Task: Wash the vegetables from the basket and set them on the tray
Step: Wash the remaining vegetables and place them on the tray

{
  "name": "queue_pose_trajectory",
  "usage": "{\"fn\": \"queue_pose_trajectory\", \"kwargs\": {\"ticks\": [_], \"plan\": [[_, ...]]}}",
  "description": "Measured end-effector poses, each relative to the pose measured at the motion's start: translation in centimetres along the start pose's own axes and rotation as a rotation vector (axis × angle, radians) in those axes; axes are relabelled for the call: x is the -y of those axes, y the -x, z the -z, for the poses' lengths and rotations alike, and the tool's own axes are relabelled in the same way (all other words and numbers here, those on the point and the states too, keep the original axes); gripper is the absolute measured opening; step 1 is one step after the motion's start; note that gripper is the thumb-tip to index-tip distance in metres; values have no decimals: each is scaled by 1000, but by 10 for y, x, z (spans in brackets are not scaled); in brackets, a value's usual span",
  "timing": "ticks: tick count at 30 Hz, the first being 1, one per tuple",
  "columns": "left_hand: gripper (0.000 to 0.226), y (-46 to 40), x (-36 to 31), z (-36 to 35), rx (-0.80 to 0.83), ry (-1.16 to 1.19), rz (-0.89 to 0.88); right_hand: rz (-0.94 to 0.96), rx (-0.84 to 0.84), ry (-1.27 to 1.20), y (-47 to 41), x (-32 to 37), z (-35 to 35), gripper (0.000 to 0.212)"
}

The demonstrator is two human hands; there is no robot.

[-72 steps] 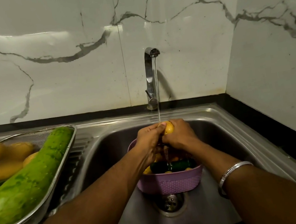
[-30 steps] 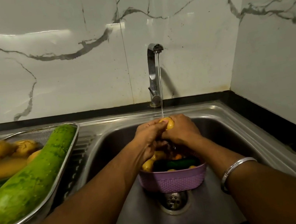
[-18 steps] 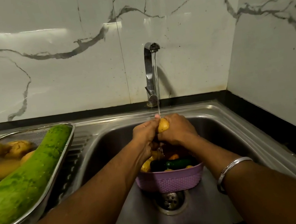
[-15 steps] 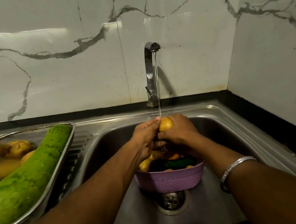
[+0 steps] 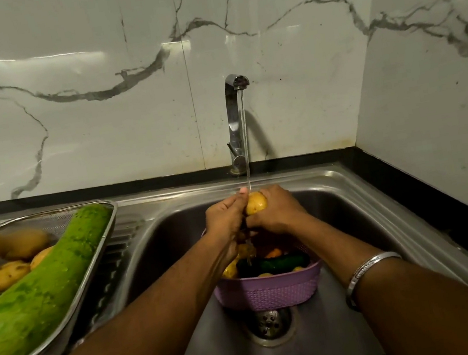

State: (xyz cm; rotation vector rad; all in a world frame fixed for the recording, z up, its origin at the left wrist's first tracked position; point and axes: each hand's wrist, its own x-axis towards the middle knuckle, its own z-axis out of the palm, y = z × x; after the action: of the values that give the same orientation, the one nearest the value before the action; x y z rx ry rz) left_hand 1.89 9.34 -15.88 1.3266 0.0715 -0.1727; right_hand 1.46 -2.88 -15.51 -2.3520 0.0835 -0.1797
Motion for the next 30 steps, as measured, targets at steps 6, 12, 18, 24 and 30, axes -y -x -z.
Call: {"fn": "queue_pose_trajectory", "kwargs": {"ticks": [6,12,18,24,30], "plan": [[27,-3,-4,2,97,50,-4,-40,102,-241,2,-1,13,60],[29,-5,0,1,110,41,34,-5,63,-338,10,-9,5,29],[29,2,5,-1,263,-112,-98,-70,-266,-389,-3,-2,-5,34],[27,14,10,-13,146,-140,-169,-276,-106,-430,-1,5,-5,47],[33,7,14,-22,-55,-25,-40,-156,-87,-391,6,15,-18,42]]}}
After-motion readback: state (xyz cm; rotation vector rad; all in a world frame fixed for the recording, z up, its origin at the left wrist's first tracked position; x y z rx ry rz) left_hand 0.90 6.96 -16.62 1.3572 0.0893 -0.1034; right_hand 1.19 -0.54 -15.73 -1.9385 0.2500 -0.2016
